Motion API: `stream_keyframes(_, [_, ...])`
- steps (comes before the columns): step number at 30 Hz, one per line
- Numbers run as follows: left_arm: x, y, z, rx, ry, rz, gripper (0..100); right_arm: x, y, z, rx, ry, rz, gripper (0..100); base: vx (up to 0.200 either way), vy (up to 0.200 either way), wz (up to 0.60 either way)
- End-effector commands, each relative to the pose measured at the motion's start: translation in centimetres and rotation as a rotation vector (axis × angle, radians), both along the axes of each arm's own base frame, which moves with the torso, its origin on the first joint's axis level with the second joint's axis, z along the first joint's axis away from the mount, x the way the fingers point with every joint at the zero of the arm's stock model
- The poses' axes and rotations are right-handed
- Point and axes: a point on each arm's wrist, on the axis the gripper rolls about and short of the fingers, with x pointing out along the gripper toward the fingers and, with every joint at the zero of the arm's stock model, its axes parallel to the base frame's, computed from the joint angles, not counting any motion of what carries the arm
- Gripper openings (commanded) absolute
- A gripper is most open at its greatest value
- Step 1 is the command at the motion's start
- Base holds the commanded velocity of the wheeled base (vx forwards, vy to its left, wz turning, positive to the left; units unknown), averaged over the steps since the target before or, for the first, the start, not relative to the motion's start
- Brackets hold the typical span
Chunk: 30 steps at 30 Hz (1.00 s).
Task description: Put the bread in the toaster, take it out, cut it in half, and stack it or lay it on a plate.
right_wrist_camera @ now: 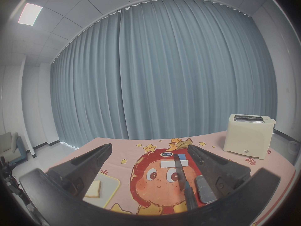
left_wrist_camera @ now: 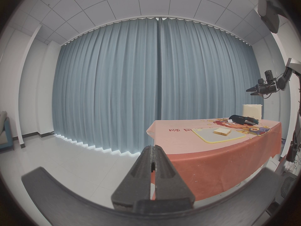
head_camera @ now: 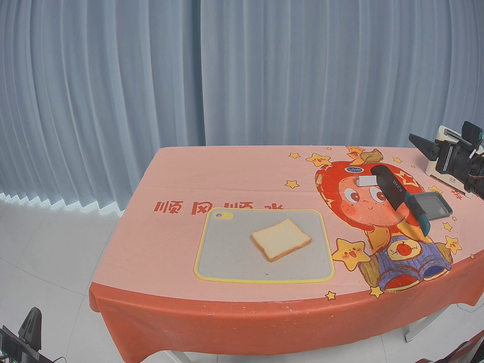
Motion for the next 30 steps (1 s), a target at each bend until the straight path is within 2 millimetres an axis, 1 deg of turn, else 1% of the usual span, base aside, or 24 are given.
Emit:
stream_keyframes(1, [0.1, 0.0, -0.5, 0.0, 0.013, 0.0, 0, 1.2, -0.6, -0.8, 0.0, 0.033, -0.017, 100, 0.0, 0.0, 0.0])
stream_keyframes(10, [0.1, 0.0, -0.5, 0.0, 0.013, 0.0, 0, 2.8, -0.8, -0.6, 0.001, 0.034, -0.006, 100, 0.0, 0.0, 0.0])
stream_keyframes(15, [0.1, 0.0, -0.5, 0.0, 0.013, 0.0, 0, 3.0, -0.8, -0.3, 0.001, 0.031, -0.006, 100, 0.0, 0.0, 0.0])
stream_keyframes(20, [0.1, 0.0, -0.5, 0.0, 0.013, 0.0, 0, 3.1, -0.9, -0.6, 0.001, 0.043, -0.008, 100, 0.0, 0.0, 0.0])
stream_keyframes(30, [0.1, 0.0, -0.5, 0.0, 0.013, 0.0, 0, 3.9, -0.9, -1.9, -0.033, 0.079, -0.007, 100, 0.0, 0.0, 0.0])
